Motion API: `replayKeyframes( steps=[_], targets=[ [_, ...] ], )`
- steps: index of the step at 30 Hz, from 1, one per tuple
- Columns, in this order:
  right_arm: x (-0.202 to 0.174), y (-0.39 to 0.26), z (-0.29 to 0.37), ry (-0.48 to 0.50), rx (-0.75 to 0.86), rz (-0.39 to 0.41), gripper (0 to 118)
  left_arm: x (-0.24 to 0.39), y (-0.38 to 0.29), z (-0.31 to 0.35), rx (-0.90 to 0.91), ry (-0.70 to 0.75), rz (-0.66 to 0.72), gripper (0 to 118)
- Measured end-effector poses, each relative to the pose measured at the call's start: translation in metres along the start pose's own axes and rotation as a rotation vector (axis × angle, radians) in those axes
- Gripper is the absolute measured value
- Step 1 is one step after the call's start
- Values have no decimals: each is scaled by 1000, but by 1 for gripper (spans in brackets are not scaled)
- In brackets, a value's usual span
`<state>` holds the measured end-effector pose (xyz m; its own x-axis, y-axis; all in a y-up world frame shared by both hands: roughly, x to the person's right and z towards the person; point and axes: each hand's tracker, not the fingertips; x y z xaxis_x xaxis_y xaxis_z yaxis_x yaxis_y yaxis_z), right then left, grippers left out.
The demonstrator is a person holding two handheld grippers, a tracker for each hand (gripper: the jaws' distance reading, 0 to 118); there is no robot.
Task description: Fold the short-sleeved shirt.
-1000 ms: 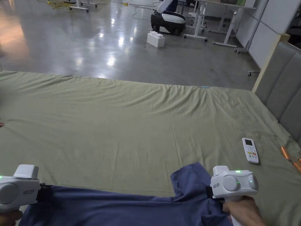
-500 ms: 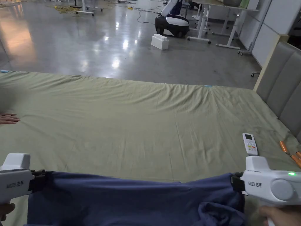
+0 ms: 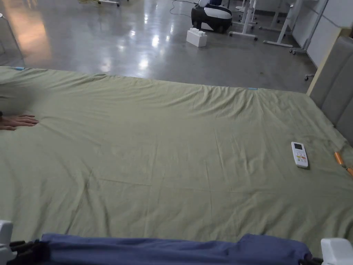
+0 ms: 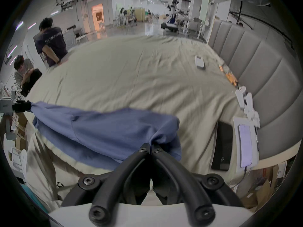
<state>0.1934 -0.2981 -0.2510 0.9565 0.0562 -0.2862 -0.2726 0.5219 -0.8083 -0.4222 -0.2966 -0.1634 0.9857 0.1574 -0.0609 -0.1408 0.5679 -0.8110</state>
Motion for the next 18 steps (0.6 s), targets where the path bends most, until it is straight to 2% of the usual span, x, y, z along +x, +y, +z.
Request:
replayKeyframes(
  steps=[8, 15, 17, 18],
  targets=[
    [-9, -47, -50, -12, -147, -3, 1, 1, -36, -44, -167, 50, -34, 7],
    [-20, -51, -67, -49, -128, -6, 2, 0, -42, -65, -180, 78, -28, 7],
    [-20, -51, -65, -60, -120, -5, 10, -1, -39, -61, -180, 79, -36, 9],
    [-21, -48, -61, -81, -121, 5, 22, -1, -36, -59, -177, 79, -29, 14]
  ],
)
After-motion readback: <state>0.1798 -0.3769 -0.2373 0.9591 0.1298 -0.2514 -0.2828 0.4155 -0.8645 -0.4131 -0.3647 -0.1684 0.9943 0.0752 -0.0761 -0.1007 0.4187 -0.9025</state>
